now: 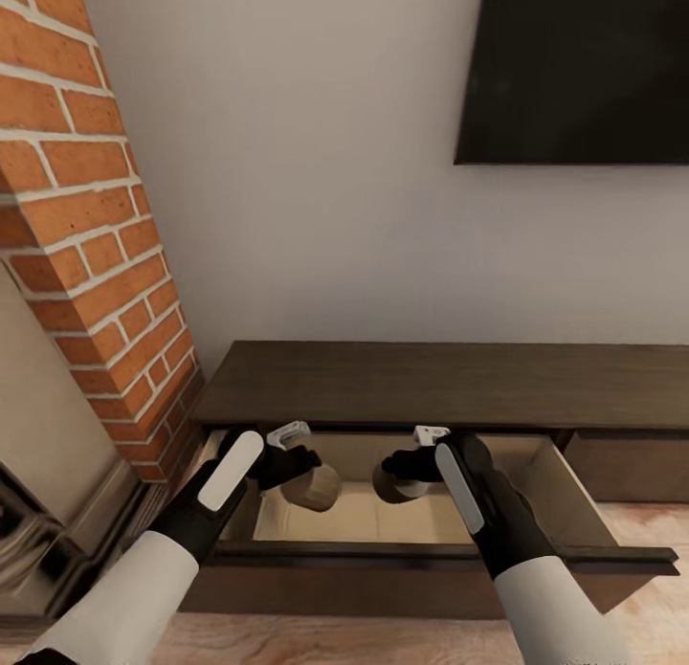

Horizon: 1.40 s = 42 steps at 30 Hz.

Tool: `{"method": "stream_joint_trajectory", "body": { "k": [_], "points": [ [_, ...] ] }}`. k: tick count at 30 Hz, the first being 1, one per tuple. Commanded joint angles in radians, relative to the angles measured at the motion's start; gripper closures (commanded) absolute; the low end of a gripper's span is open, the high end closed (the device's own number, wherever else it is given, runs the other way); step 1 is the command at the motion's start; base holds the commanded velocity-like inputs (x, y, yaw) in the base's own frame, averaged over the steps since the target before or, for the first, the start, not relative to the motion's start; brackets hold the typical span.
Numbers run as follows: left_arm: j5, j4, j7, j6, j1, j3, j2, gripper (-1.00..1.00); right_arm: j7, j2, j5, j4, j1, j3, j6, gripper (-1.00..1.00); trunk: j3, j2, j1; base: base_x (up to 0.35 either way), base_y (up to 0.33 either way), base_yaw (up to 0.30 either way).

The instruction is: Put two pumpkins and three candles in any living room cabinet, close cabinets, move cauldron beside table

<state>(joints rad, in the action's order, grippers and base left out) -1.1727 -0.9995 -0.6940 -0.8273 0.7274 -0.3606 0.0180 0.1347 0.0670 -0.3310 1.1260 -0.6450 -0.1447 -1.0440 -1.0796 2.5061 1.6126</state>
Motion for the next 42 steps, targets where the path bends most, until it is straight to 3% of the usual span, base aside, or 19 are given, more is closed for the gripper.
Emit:
{"method": "stream_joint_trajectory", "body": {
  "k": [1, 5, 10, 12, 16, 32, 42],
  "points": [
    [-0.01, 0.004, -0.01, 0.002, 0.001, -0.001, 0.0, 1.0, 0.01, 0.001, -0.012, -0.006, -0.001, -0.001, -0.003, 1.0, -0.001, 0.0, 0.0, 0.217, 0.158, 0.0],
    [-0.01, 0.051, -0.009, 0.018, 0.0, -0.006, 0.009, 1.0, 0.01, 0.003, -0.011, -0.083, -0.004, 0.0, -0.001, 1.0, -0.001, 0.0, 0.0, 0.149, 0.11, 0.0],
    [0.036, 0.136, -0.007, 0.058, 0.001, -0.07, 0.06, 1.0, 0.01, 0.005, -0.009, -0.196, -0.01, 0.0, 0.057, 1.0, -0.001, 0.0, 0.0, 0.029, 0.022, 0.0],
    [0.052, 0.169, -0.006, 0.075, 0.002, -0.081, 0.079, 1.0, 0.009, 0.004, -0.008, -0.219, -0.011, 0.0, 0.075, 1.0, -0.001, 0.0, 0.0, 0.008, 0.006, 0.0],
    [0.066, 0.198, -0.005, 0.09, 0.003, -0.091, 0.095, 1.0, 0.008, 0.004, -0.007, -0.24, -0.011, 0.0, 0.089, 1.0, -0.001, 0.0, 0.0, 0.052, -0.013, 0.0],
    [0.071, 0.234, -0.004, 0.097, 0.003, -0.097, 0.105, 1.0, 0.008, 0.004, -0.006, -0.251, -0.01, -0.004, 0.095, 1.0, -0.001, 0.0, 0.0, 0.166, -0.043, 0.0],
    [0.072, 0.285, -0.004, 0.097, 0.001, -0.099, 0.112, 1.0, 0.008, 0.005, -0.005, -0.316, -0.008, -0.005, 0.108, 1.0, -0.001, 0.0, 0.0, 0.097, -0.001, 0.0]
  ]
}}
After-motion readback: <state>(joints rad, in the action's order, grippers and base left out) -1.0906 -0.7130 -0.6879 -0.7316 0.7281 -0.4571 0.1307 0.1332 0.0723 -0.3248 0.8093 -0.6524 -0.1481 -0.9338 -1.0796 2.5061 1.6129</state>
